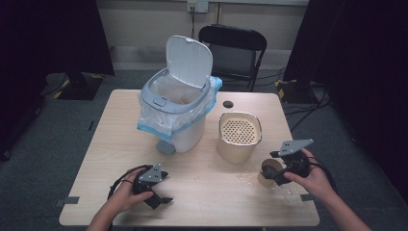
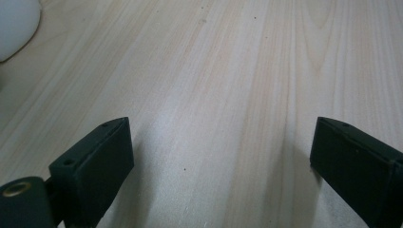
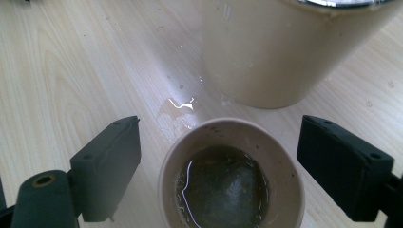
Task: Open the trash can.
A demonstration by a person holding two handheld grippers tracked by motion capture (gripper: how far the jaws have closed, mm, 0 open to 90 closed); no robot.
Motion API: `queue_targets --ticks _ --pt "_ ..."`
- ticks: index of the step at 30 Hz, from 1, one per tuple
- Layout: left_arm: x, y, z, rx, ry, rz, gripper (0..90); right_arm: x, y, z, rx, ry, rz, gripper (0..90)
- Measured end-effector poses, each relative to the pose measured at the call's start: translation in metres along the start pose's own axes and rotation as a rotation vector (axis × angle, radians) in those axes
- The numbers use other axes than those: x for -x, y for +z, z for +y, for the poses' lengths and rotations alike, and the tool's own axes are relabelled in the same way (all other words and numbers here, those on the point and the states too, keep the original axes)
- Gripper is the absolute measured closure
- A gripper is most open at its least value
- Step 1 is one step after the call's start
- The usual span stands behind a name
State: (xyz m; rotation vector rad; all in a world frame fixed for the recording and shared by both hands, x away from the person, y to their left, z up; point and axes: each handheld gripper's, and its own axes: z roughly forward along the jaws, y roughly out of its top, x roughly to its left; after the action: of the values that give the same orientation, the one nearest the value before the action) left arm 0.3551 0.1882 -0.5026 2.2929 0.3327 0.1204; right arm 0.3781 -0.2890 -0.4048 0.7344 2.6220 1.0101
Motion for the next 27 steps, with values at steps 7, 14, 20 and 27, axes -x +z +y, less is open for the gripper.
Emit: queue_targets --ticks 7,14,20,27 --pt "0.0 0.0 0.0 0.0 0.001 0.0 6.6 0.003 0.002 -0.013 0.026 0.004 0.014 14.3" --pt "0.0 0.0 0.0 -0.001 0.001 0.001 6.6 0.004 0.0 -0.016 0.037 0.022 -0.005 14.3" --pt "0.0 0.0 0.0 0.0 -0.001 0.0 6.7 0.005 -0.003 -0.021 0.031 0.01 -0.014 14.3" --pt "0.0 0.0 0.0 -0.001 0.0 0.001 6.7 0.007 -0.002 -0.034 0.029 0.032 -0.007 14.0"
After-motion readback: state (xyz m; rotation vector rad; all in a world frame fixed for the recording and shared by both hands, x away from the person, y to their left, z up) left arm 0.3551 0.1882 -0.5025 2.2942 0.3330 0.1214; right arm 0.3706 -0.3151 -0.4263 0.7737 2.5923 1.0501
